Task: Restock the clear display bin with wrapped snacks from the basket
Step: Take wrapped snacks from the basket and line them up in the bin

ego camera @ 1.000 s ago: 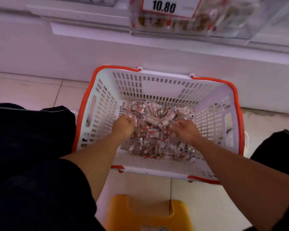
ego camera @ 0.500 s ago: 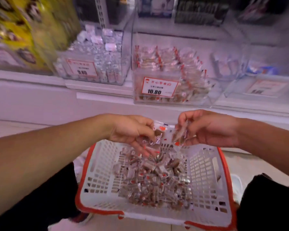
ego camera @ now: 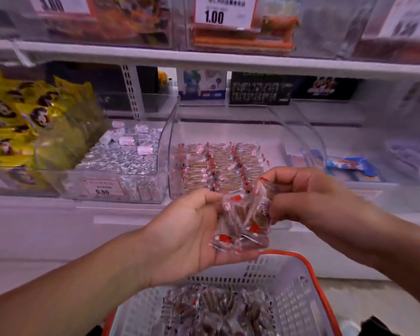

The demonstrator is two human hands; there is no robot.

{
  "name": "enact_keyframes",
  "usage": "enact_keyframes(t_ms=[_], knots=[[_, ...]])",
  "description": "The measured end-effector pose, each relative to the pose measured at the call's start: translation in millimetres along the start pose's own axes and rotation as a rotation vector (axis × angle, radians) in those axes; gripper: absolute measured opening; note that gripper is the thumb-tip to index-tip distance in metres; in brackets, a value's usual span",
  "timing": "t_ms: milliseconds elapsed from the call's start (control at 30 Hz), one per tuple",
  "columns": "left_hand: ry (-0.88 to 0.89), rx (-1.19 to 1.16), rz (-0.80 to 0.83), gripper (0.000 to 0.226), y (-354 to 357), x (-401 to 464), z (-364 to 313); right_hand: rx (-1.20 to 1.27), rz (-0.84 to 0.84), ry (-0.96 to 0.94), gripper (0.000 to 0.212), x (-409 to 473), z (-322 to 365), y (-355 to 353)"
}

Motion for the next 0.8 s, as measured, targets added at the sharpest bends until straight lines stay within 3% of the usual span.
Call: enact_keyframes(t_ms=[267,500,633,800], knots=[[0.032,0.046,-0.154,0.049,-12.0,12.7,-7.1,0.018,-0.125,-0.075,0.024,10.6,-4.1,-2.6],[0.06,0.071,-0.08,0.033,-7.3,6.2,-16.3,0.031,-0.201,-0.203,0.024,5.0,-1.8,-5.8],[0.103,0.117,-0.127,0.031,-6.2,5.7,-17.6,0.046,-0.177,-0.167,0.032,4.7,-5.2,-2.1],[0.112,0.241,-0.133,0.037,1.3,4.1,-24.9,-0.158,-0.076,-0.185,0.048,6.2,-10.4,8.6]])
Point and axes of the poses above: each hand's wrist, its own x-axis towards the middle knuckle, its own y-axis out of the palm, z = x × y, the point moved 6 cm from there along x, towards the middle knuckle, and after that the axes turned 6 degrees about x, right-handed, at the moved point
